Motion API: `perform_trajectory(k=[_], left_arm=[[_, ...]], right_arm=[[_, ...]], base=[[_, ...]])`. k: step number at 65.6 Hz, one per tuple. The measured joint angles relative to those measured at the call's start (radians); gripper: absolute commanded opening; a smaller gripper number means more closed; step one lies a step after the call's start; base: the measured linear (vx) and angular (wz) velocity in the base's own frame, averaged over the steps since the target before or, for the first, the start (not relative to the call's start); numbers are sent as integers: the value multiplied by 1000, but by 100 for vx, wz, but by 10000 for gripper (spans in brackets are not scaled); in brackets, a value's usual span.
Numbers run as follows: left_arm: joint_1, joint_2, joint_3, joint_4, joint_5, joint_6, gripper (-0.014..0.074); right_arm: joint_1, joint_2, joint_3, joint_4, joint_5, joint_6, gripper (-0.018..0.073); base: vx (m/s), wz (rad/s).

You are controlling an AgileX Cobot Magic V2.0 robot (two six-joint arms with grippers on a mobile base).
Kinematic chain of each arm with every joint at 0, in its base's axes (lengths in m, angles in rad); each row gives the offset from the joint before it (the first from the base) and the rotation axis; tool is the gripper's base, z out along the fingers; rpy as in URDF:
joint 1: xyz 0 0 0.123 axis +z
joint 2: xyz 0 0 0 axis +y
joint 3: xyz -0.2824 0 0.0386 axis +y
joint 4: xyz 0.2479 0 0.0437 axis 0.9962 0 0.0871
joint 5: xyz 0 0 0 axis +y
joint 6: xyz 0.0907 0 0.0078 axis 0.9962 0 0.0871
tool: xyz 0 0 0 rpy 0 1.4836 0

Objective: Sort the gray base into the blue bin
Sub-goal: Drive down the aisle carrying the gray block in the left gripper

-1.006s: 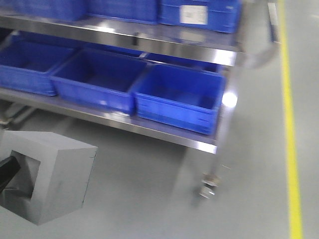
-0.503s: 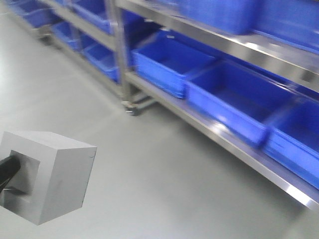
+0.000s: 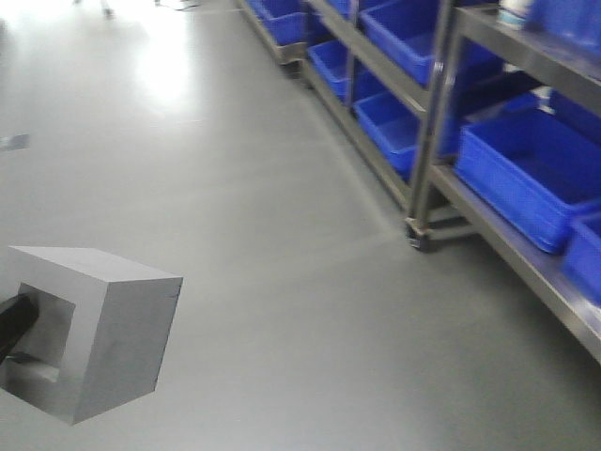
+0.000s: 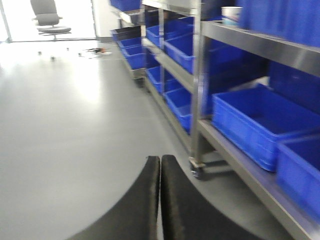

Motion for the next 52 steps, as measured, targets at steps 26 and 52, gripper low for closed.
perform_trajectory(k=[26,52], left_arm=[[0,0,0,0,0,0,-6],[0,0,0,0,0,0,-6]], right_arm=[[0,0,0,0,0,0,-9],[0,0,0,0,0,0,-9]], base=[[24,59],[34,12]])
